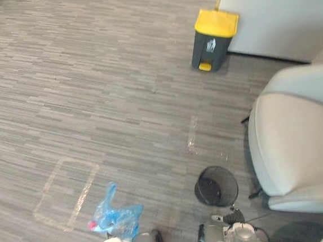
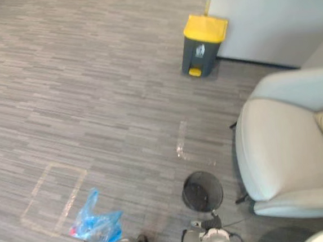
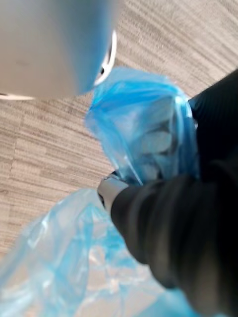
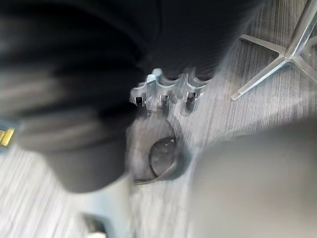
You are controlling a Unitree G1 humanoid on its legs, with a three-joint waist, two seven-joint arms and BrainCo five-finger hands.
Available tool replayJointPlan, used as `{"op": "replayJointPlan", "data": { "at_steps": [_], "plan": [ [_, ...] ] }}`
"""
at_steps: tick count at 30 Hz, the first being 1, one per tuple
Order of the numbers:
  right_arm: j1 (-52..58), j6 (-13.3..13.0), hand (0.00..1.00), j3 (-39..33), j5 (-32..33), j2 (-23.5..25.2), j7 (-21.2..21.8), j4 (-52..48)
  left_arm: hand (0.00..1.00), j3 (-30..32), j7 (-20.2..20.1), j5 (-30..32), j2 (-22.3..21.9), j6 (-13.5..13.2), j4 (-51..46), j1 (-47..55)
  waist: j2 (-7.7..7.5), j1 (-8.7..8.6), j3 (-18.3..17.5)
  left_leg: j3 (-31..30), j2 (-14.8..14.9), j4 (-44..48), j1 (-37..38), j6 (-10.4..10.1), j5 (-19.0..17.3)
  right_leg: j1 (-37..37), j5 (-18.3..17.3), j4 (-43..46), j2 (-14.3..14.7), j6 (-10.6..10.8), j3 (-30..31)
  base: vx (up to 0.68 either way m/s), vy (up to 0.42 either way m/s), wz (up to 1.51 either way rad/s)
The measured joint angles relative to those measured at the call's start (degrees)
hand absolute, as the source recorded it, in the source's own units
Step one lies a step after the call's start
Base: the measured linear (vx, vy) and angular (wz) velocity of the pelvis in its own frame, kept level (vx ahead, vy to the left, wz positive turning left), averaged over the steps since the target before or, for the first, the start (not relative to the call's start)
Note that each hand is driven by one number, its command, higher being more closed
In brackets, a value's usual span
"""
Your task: Gather rubbish on tea table into small bin, then transfer packed bag to large trash can.
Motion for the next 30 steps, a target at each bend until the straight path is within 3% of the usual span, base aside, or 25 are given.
{"op": "replayJointPlan", "data": {
  "at_steps": [2,4,5,6,7,8,11,12,13,14,15,16,17,18,19,20,21,22,23,24,26,27,28,29,30],
  "plan": [
    [0.0,0.0,0.0,-0.9,-0.3,-0.3,-0.3,-0.1,1.0,0.0,0.0,0.0,-0.2,0.2,0.5,-0.8,-0.44,-0.26,-0.2,-2.0,-0.2,-0.8,1.5,-1.4,-0.5,-0.8,0.2,-7.0,1.6,-2.1,-0.7,0.37,-0.039,0.79],
    [1.7,0.1,0.0,-1.0,-0.3,-0.3,-0.3,-0.5,1.0,0.2,0.4,0.1,-0.4,0.3,0.6,-0.9,-1.29,-0.49,-1.6,-3.1,0.1,1.6,4.0,-4.0,-3.6,0.1,2.8,-13.3,2.8,-6.0,-3.3,0.5,-0.089,0.82],
    [1.8,0.1,0.0,-1.0,-0.2,-0.5,-0.2,-0.9,1.0,0.3,0.7,0.1,-1.0,0.5,0.8,-1.2,-0.36,-0.61,-1.6,-3.1,1.7,4.9,3.7,-4.5,-4.4,1.8,1.8,-13.2,3.4,-6.5,-4.2,0.71,-0.098,0.54],
    [1.9,0.3,0.0,-0.8,-0.3,-0.7,-0.1,-1.6,1.0,0.3,0.8,0.1,-1.4,0.6,0.4,-1.1,1.69,-0.13,-2.1,-1.9,5.1,14.1,0.9,-5.5,-3.7,5.1,1.9,-15.9,6.0,-7.3,-5.1,0.6,-0.07,0.2],
    [2.0,0.3,0.0,-0.8,-0.3,-0.2,0.1,-2.4,1.0,0.6,0.8,0.1,-1.8,0.7,-0.5,-0.5,1.91,-0.11,-2.1,0.1,8.1,24.0,-3.0,-5.0,-1.8,9.1,1.5,-19.3,7.2,-8.2,-4.0,0.6,-0.052,-0.04],
    [1.9,0.3,0.0,-0.8,-0.2,0.0,0.1,-2.2,1.0,0.6,0.7,0.2,-1.9,0.8,-0.7,-0.5,1.56,0.12,-2.3,2.1,9.2,26.8,-4.4,-3.9,-2.7,11.6,1.5,-21.4,7.3,-8.2,-3.4,0.52,-0.026,-0.05],
    [-0.7,0.7,0.0,-2.3,-0.1,-0.2,0.0,0.1,1.0,0.5,-0.3,1.2,-1.7,0.8,-2.6,-1.3,-1.12,-0.16,-1.9,7.1,7.0,24.3,-12.2,-0.1,-3.4,19.1,1.5,-25.7,4.3,-8.2,0.1,0.66,0.013,0.04],
    [-1.4,1.0,0.0,-3.5,-0.2,-0.6,-0.4,1.2,1.0,-0.1,-0.3,1.2,-1.4,0.7,-3.2,-1.9,-1.19,-0.04,-1.9,7.2,5.3,16.7,-15.7,1.9,-0.5,19.7,1.2,-23.5,3.4,-7.6,0.2,0.47,0.075,-0.08],
    [-1.4,1.0,0.0,-3.7,-0.1,-0.8,-0.4,1.3,1.0,-0.4,-0.3,1.2,-1.2,0.7,-3.5,-1.8,-0.89,-0.04,-2.0,6.7,4.8,12.2,-16.6,2.0,2.6,19.7,1.0,-22.2,3.4,-7.1,0.2,0.47,0.112,-0.31],
    [-1.3,1.2,0.0,-3.8,-0.2,-1.9,-0.4,1.4,1.0,-0.9,-0.3,1.4,-1.1,0.6,-3.7,-1.3,1.33,0.28,-2.4,3.1,4.6,-1.2,-16.9,2.8,18.9,20.5,-0.6,-18.0,4.9,-4.3,0.4,0.47,0.121,-0.32],
    [-1.3,1.3,0.0,-3.5,-0.3,-0.4,-0.3,2.4,1.0,-1.1,-0.2,1.6,0.5,0.9,-2.3,-1.2,-0.8,0.17,-2.4,1.7,2.9,0.8,-16.3,1.9,19.9,20.5,-4.0,-16.1,2.9,-2.4,2.4,0.54,0.074,-0.26],
    [-1.6,1.2,0.0,-3.6,-0.3,0.2,-0.3,2.5,1.0,-0.8,-0.2,1.6,1.1,1.1,-2.1,-2.2,-1.77,0.13,-2.8,0.5,2.5,1.2,-16.3,1.9,19.7,20.3,-4.0,-19.0,2.6,-2.1,2.4,0.39,0.014,-0.22],
    [-2.8,1.3,0.0,-3.6,-0.3,0.5,-0.3,3.0,1.0,-0.9,-0.2,1.7,1.6,1.0,-2.1,-3.1,-1.74,0.65,-2.5,-2.7,2.3,1.9,-16.8,1.8,19.8,19.3,-2.7,-23.0,2.6,-1.9,2.8,0.27,-0.06,-0.37],
    [-3.4,1.4,0.0,-3.6,-0.3,0.5,-0.3,3.3,1.0,-1.0,-0.2,1.7,1.8,0.8,-1.8,-3.3,-0.97,0.74,-1.9,-5.3,1.8,3.5,-17.0,0.9,19.2,18.9,0.9,-27.2,2.5,-1.6,3.5,0.14,-0.028,-0.38],
    [-3.1,1.2,0.0,-3.6,-0.3,0.0,-0.3,3.0,1.0,-1.5,-0.2,1.7,1.6,0.8,-1.0,-3.5,-0.23,-0.1,-1.9,-7.2,1.5,6.0,-16.4,-1.1,16.8,20.6,2.1,-28.7,2.3,-0.9,4.9,0.17,0.055,-0.37],
    [-2.5,1.2,0.0,-3.7,-0.3,-0.2,-0.4,3.0,1.0,-1.8,-0.3,1.7,0.9,0.7,-0.9,-3.5,0.57,-0.11,-2.0,-7.9,1.4,6.9,-15.4,-1.6,14.3,20.8,2.2,-27.9,2.4,-0.6,5.8,0.14,0.11,-0.72],
    [-2.5,1.3,0.0,-3.6,-0.4,-0.9,-0.3,3.3,1.0,-2.0,-0.3,1.8,-0.1,0.3,-1.1,-3.0,1.96,1.05,-1.8,-7.6,2.2,6.7,-13.5,-1.8,10.0,18.8,1.5,-23.1,2.7,0.5,7.8,0.18,0.162,-1.18],
    [-3.0,1.3,0.0,-3.1,-0.7,-1.1,-0.3,3.2,1.0,-2.1,-0.3,1.9,-0.3,0.3,-1.0,-2.6,2.09,1.45,-1.1,-6.2,2.6,6.1,-11.8,-2.7,7.8,16.1,0.9,-17.0,2.2,1.4,9.0,0.1,0.093,-1.33],
    [-3.1,1.5,0.0,-2.9,-1.1,-0.7,-0.3,3.2,1.0,-2.1,-0.3,2.0,-0.1,0.4,-0.6,-2.2,1.44,1.47,-0.4,-3.4,2.5,5.7,-10.1,-2.2,7.0,13.1,1.2,-10.8,1.1,1.8,9.1,0.11,0.113,-1.23],
    [-3.1,1.6,0.0,-2.4,-1.2,-0.1,-0.2,3.2,1.0,-2.1,-0.3,2.1,0.0,0.4,-0.5,-1.9,0.47,1.43,0.0,-0.6,2.1,5.0,-8.1,-1.5,5.6,9.1,3.3,-3.9,-0.8,0.7,7.8,0.11,0.126,-1.03],
    [-2.3,1.7,0.0,-2.0,-0.7,0.5,-0.1,3.0,1.0,-2.1,-0.2,2.2,0.1,0.4,-0.6,-1.0,0.2,1.39,0.4,1.4,1.9,3.3,-5.1,-1.4,4.1,5.9,7.4,2.3,-2.4,-1.6,5.8,0.18,0.172,-0.89],
    [-2.5,1.4,0.0,-1.6,-1.2,0.5,-0.2,2.6,1.0,-2.1,-0.2,2.2,0.5,0.5,-0.4,-0.6,0.47,0.04,0.6,1.9,2.0,1.4,-2.9,-0.9,3.9,4.4,6.2,4.0,-2.4,-1.8,4.4,0.25,0.135,-0.7],
    [-2.6,1.4,0.0,-0.6,-1.3,0.3,-0.2,2.7,1.0,-2.1,-0.2,2.2,1.3,0.5,-0.1,-1.2,0.15,-0.25,0.6,2.0,2.1,-0.7,-1.0,-0.7,3.7,3.6,3.3,1.9,-1.8,-1.6,1.5,0.27,0.099,-0.48],
    [-2.7,1.4,0.0,-0.4,-1.2,0.3,-0.2,2.7,1.0,-2.1,-0.2,2.2,1.5,0.5,-0.1,-1.4,0.11,-0.22,0.5,2.1,2.3,-1.5,-0.3,-0.7,3.7,3.1,2.5,0.6,-1.7,-1.8,-0.1,0.25,0.027,-0.37],
    [-3.0,1.2,0.0,-0.4,-1.3,0.2,-0.2,3.0,1.0,-2.0,-0.2,2.2,1.7,0.5,0.0,-2.1,0.1,-0.19,0.5,3.0,2.8,-4.1,2.0,-0.8,3.7,1.9,1.5,-4.3,-1.5,-2.5,-5.5,0.3,0.008,-0.38]
  ]
}}
